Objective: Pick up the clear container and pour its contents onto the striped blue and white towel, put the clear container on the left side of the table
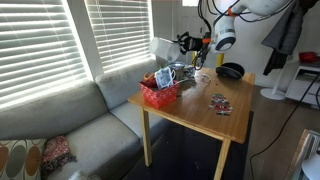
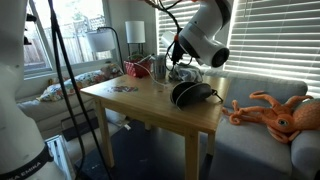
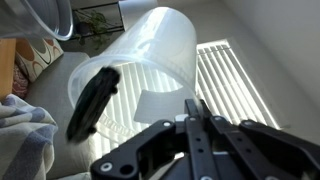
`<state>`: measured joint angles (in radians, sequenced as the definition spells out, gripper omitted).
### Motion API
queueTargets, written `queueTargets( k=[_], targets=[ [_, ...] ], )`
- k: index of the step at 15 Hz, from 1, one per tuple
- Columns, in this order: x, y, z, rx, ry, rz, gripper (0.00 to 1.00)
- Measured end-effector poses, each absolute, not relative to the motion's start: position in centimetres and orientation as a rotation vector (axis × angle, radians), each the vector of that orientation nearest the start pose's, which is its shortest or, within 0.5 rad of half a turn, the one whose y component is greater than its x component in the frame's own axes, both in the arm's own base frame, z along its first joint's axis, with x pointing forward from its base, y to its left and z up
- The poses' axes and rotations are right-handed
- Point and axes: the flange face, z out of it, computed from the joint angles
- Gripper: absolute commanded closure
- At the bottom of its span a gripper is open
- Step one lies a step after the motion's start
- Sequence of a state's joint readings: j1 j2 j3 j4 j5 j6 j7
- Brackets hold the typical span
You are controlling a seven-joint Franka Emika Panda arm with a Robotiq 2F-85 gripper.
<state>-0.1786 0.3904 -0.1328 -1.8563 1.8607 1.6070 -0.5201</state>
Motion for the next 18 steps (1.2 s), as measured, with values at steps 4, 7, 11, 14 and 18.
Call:
queueTargets(
  k=[4,7,11,14,18],
  targets=[
    [63.9,-9.2,38.1,-1.342,0.475,-0.283,0.95],
    [63.9,-9.2,38.1,-1.342,0.475,-0.284,0.99],
    [63.9,-9.4,38.1,-1.345,0.475,-0.287,0.99],
    [63.7,-10.3,39.2,-1.357,0.457,-0.328,0.99],
    [63.0,-11.8,42.0,-1.382,0.435,-0.378,0.99]
  ],
)
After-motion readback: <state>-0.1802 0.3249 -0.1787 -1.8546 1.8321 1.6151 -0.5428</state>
